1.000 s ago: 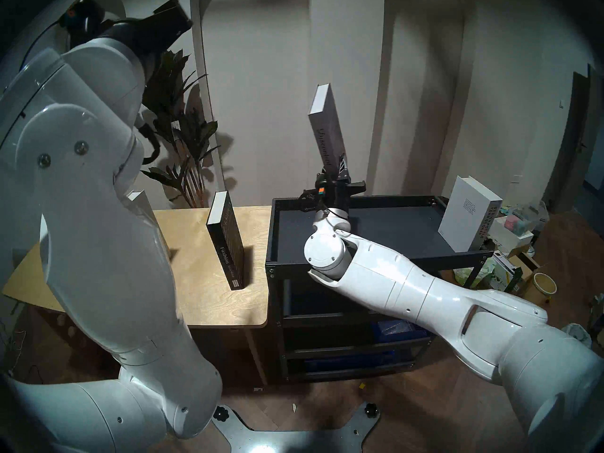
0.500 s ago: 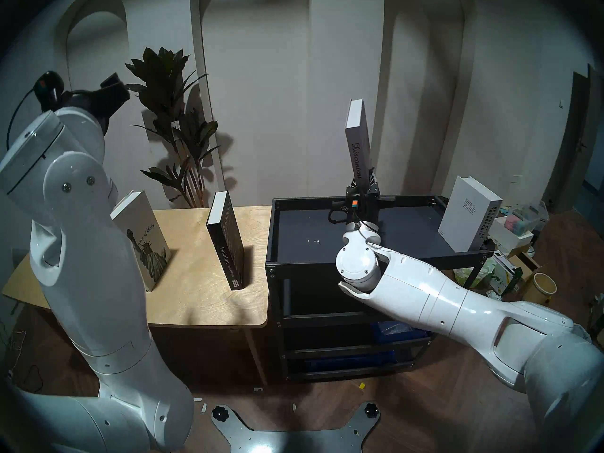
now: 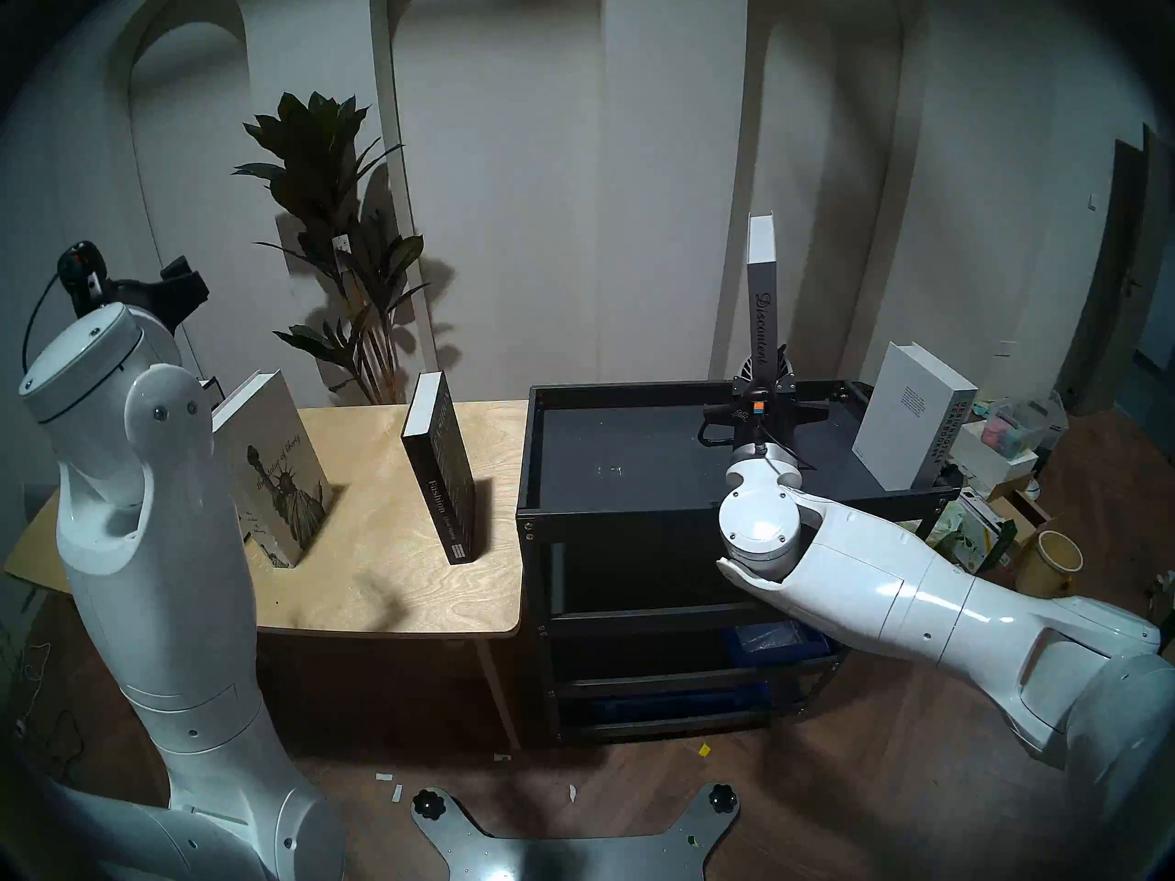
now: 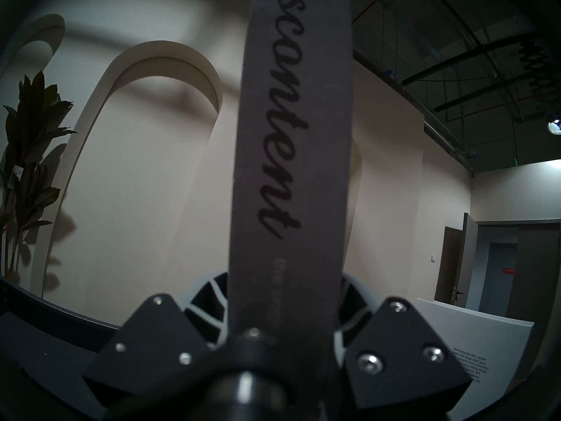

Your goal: Move the books from the display table onto the shelf, standing them upright with spines facing out and tallest at one end

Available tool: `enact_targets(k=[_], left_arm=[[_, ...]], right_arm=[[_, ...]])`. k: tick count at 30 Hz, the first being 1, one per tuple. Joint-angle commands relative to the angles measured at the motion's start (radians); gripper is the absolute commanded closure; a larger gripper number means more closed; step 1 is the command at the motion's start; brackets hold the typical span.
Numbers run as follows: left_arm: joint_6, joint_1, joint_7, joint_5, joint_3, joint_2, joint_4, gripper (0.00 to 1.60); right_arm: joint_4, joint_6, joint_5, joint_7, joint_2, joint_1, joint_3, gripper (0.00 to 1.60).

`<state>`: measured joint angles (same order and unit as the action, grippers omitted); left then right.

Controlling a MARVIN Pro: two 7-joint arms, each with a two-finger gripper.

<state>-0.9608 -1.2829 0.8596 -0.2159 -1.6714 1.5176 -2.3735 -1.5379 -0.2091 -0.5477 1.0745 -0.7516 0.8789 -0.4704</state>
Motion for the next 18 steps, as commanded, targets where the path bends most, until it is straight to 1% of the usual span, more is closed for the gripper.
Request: enact_targets(k=[1,10,18], left_arm=[[0.001,-0.063,-0.003,0.016,-0.039,-0.04,0.013,0.0],[0.001,-0.135,-0.009,0.032,-0.084,-0.072,0.044,0.0],[0.001,-0.192,-0.018,0.041,-0.1,-0.097,0.052,0.0]], right_arm=[[-0.061,-0.059,-0.049,-0.02,0.069,0.004,-0.041,1.6],[-0.119,-0.125,-0.148,-0.054,0.132,0.039,-0.069,1.6],[-0.159,-0.166,-0.233,-0.085,0.199,0.078,-0.08,1.6]])
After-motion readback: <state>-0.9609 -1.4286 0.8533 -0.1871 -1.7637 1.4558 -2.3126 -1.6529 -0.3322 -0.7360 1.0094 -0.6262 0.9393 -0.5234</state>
